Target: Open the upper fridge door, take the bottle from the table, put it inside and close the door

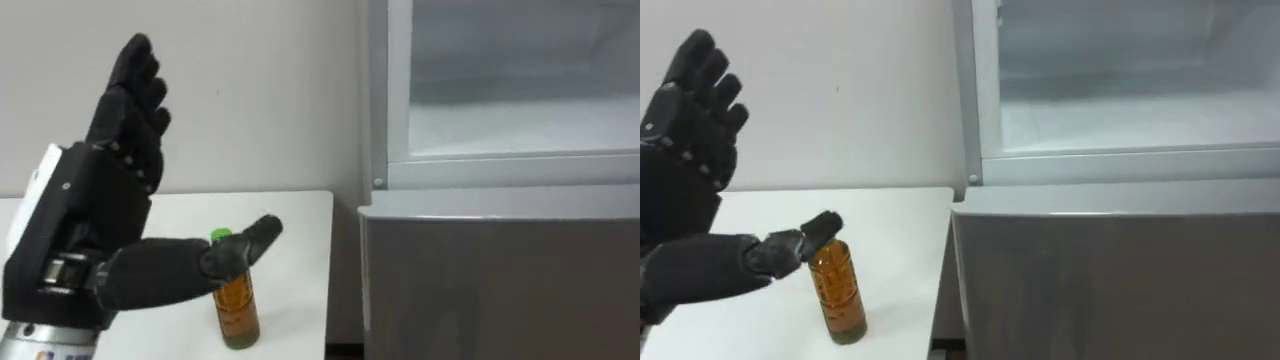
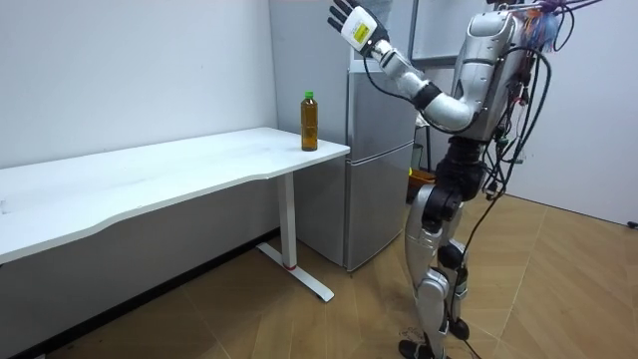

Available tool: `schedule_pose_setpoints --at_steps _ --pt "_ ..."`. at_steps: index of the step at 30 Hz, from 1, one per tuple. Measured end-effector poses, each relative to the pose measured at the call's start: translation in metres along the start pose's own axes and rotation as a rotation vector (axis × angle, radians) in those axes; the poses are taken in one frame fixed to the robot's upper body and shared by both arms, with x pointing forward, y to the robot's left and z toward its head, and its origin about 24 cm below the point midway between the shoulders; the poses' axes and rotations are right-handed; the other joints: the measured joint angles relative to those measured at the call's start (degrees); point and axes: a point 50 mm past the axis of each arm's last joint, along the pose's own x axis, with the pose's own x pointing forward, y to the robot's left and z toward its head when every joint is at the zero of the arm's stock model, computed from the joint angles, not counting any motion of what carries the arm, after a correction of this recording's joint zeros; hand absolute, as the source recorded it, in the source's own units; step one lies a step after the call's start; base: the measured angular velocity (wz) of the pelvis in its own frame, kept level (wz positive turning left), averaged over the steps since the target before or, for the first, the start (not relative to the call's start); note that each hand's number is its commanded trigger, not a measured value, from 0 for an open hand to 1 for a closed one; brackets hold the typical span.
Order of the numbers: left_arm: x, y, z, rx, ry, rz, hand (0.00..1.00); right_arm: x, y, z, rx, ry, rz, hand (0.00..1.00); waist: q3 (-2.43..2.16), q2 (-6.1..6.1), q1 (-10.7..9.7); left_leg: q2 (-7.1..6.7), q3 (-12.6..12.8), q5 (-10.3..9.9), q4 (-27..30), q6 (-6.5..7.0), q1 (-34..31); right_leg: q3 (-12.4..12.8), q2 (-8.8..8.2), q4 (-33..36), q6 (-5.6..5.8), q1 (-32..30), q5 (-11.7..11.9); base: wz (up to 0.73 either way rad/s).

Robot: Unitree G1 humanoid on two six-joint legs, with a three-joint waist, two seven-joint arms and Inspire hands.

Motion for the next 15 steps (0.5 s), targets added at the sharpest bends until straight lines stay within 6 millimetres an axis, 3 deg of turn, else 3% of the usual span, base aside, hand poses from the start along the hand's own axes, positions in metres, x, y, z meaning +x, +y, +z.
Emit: schedule_pose_setpoints --at_steps 4,8,13,15 --pt "-0.016 0.021 -0.005 0.022 0.049 0.169 0.00 -0.002 -0.003 -0.005 0.017 0.004 -0.018 0.00 -0.40 0.57 1.67 -0.33 -0.35 0.00 0.06 0.01 0.27 -0.11 -0.22 0.18 0.25 0.47 -0.27 0.06" --pt "-0.035 0.043 -0.017 0.022 0.112 0.336 0.00 -0.003 -0.005 -0.008 0.021 0.006 -0.030 0.00 -0.44 0.61 1.96 -0.37 -0.42 0.00 -0.07 0.01 0.37 -1.11 -0.29 0.09 0.25 0.88 -0.28 0.07" --pt "-0.082 0.060 -0.063 0.035 0.397 0.532 0.00 -0.005 -0.009 -0.011 0.060 -0.004 -0.060 0.00 -0.30 0.61 1.91 -0.48 -1.20 0.00 0.28 0.01 0.43 -1.80 -0.33 -0.02 0.26 1.31 -0.47 0.07" --pt "-0.097 0.065 -0.072 0.042 0.468 0.578 0.00 -0.005 -0.009 -0.011 0.061 -0.010 -0.059 0.00 -0.16 0.40 2.01 -0.46 -1.24 0.00 0.35 0.00 0.35 -1.82 -0.39 0.00 0.17 1.25 -0.54 0.00"
